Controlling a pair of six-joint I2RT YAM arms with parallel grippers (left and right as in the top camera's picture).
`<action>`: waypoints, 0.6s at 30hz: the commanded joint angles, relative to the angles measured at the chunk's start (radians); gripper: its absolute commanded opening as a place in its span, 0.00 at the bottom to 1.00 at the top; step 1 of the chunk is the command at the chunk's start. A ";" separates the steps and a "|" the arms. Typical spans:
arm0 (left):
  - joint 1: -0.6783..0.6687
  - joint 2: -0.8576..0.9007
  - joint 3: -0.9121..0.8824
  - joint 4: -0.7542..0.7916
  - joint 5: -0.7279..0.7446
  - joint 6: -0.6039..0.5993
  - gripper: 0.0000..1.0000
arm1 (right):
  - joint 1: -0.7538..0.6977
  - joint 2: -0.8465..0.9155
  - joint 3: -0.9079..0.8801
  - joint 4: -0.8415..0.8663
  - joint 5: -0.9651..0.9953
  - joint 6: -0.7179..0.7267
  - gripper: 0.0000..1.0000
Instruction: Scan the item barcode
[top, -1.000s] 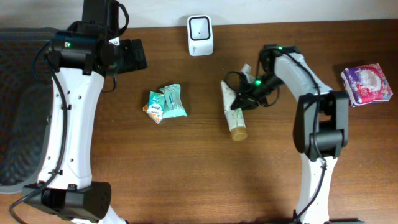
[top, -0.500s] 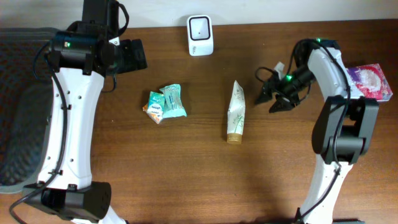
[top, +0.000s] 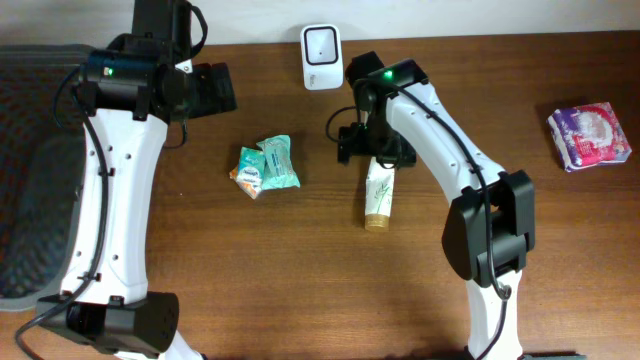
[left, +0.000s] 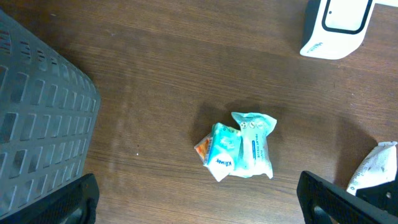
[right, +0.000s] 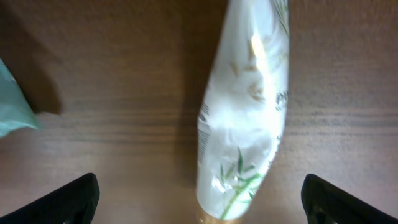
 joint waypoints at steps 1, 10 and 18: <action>0.002 -0.003 0.010 0.002 -0.007 0.012 0.99 | 0.013 -0.025 0.023 0.028 0.039 0.027 0.99; 0.002 -0.003 0.010 0.002 -0.007 0.012 0.99 | 0.029 -0.024 0.023 0.051 -0.014 0.027 0.99; 0.002 -0.003 0.010 0.002 -0.007 0.012 0.99 | 0.094 0.002 0.011 0.061 0.132 0.124 0.99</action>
